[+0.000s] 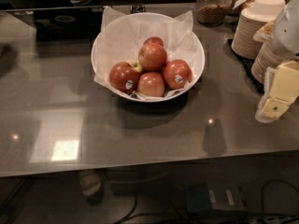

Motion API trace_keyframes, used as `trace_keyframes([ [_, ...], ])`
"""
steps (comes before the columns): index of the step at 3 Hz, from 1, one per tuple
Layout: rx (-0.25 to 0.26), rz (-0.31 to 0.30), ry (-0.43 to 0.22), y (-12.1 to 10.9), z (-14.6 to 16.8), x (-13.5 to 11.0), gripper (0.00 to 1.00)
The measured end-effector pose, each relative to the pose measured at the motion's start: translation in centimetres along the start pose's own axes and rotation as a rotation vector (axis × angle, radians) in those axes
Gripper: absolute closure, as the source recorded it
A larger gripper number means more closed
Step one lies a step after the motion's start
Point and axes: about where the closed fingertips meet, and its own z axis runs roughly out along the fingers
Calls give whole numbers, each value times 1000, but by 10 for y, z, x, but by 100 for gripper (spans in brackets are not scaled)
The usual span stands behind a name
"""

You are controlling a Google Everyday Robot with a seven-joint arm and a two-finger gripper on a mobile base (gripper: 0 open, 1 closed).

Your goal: Pick apple from white bowl

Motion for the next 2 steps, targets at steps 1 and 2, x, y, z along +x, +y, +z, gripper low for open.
trace_keyframes([
  [1,16,-5,-20,-4,0,-6,0],
  [2,17,-29,-70,-16,13,-21,0],
])
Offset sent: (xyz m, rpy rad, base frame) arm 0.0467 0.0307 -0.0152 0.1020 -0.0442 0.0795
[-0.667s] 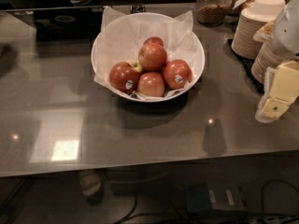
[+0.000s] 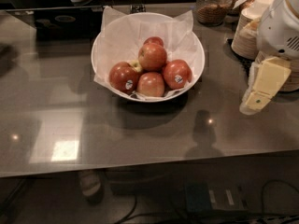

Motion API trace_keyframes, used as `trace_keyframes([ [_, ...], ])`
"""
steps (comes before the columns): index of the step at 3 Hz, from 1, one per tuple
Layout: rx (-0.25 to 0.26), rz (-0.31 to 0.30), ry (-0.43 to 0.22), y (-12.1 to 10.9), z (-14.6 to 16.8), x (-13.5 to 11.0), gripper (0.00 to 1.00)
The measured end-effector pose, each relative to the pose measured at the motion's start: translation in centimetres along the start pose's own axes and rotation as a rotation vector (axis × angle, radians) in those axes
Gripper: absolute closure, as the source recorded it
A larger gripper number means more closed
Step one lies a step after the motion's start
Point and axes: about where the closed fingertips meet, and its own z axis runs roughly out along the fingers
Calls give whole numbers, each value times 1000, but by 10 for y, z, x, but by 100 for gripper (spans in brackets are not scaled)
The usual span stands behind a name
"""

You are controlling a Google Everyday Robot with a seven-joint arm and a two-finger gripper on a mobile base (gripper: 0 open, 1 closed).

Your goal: Pick apple from white bowl

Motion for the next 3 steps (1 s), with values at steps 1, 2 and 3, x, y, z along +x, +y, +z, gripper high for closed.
trace_keyframes([
  [1,4,-47,-79,-14,15,-30,0],
  [2,1,-117,-175,-24,24,-68,0],
  [3,1,-117,-175,-24,24,-68,0],
])
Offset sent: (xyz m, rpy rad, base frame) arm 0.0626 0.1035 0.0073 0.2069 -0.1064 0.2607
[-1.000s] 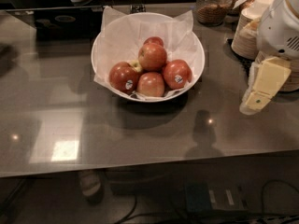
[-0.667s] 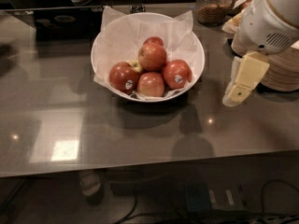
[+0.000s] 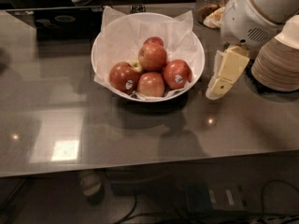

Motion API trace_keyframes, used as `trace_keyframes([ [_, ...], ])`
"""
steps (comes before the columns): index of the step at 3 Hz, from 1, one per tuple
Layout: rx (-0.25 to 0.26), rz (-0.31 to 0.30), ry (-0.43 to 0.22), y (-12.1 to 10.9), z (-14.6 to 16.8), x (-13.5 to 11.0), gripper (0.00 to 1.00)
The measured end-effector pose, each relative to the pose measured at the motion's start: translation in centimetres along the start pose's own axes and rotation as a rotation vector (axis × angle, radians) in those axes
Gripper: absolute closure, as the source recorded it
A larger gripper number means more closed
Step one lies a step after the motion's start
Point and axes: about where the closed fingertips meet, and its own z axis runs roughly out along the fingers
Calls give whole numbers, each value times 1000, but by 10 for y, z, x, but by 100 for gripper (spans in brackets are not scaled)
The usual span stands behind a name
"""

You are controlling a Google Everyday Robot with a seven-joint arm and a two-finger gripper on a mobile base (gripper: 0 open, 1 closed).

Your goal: Pick apple from white bowl

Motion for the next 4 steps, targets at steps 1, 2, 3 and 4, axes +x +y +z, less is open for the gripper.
trace_keyframes([
  [1,30,-3,-33,-5,2,-5,0],
  [2,63,-2,-133,-22,12,-14,0],
  [3,71,21,-247,-37,22,-23,0],
  [4,56,38,-331,-46,33,-32,7],
])
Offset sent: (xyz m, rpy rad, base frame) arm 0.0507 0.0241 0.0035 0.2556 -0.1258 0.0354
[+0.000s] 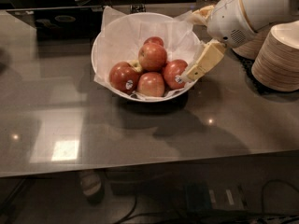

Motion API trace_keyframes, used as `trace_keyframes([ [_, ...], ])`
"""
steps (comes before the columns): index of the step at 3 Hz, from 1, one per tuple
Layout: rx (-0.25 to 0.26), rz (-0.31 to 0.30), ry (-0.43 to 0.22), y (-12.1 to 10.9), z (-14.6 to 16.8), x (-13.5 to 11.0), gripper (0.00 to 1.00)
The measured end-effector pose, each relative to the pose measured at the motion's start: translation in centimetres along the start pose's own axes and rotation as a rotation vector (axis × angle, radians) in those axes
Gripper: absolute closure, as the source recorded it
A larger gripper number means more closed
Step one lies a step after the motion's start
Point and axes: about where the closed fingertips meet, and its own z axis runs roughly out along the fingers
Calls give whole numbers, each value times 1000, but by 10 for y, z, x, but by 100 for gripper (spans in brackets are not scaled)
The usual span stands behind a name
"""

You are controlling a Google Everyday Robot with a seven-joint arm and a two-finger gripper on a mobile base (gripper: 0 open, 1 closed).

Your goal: Pick apple from white bowl

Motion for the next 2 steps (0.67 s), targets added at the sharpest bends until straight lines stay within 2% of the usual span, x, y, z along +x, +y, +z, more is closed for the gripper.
trace_keyframes([
  [1,-24,2,-47,-4,15,-6,14],
  [2,-44,-30,-85,-6,33,-15,17],
])
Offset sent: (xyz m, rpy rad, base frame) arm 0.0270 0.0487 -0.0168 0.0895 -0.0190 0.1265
